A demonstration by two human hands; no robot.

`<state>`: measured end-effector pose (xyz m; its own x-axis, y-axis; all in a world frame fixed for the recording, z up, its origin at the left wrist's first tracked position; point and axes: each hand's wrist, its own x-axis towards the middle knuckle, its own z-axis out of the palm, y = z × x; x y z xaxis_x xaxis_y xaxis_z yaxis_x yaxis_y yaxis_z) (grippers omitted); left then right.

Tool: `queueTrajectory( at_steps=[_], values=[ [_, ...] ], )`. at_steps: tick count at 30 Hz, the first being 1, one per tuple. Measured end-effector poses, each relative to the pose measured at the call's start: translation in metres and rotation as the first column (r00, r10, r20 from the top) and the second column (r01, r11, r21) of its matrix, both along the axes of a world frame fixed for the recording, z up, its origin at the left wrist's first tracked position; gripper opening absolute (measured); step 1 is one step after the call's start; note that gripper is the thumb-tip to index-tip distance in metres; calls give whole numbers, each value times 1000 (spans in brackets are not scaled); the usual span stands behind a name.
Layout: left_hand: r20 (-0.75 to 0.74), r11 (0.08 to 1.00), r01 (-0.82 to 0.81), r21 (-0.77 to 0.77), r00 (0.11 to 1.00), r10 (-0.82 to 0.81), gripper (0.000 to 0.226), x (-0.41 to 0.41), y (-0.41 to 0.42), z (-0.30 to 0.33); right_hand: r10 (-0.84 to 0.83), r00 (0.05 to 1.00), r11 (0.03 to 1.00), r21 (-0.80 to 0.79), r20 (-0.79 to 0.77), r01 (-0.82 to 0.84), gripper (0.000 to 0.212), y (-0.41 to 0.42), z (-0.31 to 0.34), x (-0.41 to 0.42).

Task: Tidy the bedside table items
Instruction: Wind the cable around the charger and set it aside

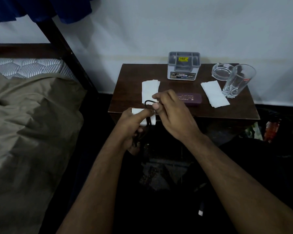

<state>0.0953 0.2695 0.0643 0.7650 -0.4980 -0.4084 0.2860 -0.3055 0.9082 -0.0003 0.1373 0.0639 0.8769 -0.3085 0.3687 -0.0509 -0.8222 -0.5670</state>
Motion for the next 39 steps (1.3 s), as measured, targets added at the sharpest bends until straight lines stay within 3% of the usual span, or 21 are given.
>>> queueTrajectory(
  at_steps=[7,11,14,17,19,22,24,26,29,32,36,39],
  values=[
    [-81,961,257,-106,961,-266,10,-4,5,2,24,982,965,251,186,-71,14,-24,4,0],
    [-227,937,287,-198,917,-329,13,0,9,8,70,984,990,107,162,-88,46,-26,8,-8],
    [-317,931,299,-208,880,-353,17,3,11,11,84,969,995,-64,233,-71,40,-21,11,-11],
    [-289,923,339,-184,879,-380,23,-1,11,9,15,960,994,-105,281,15,29,-21,12,-12],
    [-221,910,362,-200,888,-402,22,-3,12,8,-68,973,991,-95,219,90,30,-23,11,-10],
    [-159,891,365,-271,896,-415,6,-3,12,8,-44,995,993,107,-93,54,37,-29,6,-7],
    [-110,900,327,-290,922,-370,19,-4,11,7,38,961,975,221,-275,24,39,-29,3,-7],
    [-89,916,226,-331,959,-269,34,-4,8,6,30,943,989,148,-333,21,31,-26,3,-7],
    [-91,906,54,-420,991,-102,33,-3,3,6,46,941,999,32,-336,-38,31,-16,3,-7],
    [-24,910,-81,-408,997,78,25,2,0,7,146,921,982,-58,-361,-179,15,-2,-8,-4],
    [80,920,-235,-315,959,272,45,5,-2,3,192,903,936,-204,-384,-286,31,12,-13,1],
    [101,896,-317,-311,926,363,50,6,-2,-1,216,925,916,-261,-313,-303,31,13,-6,-1]
  ],
)
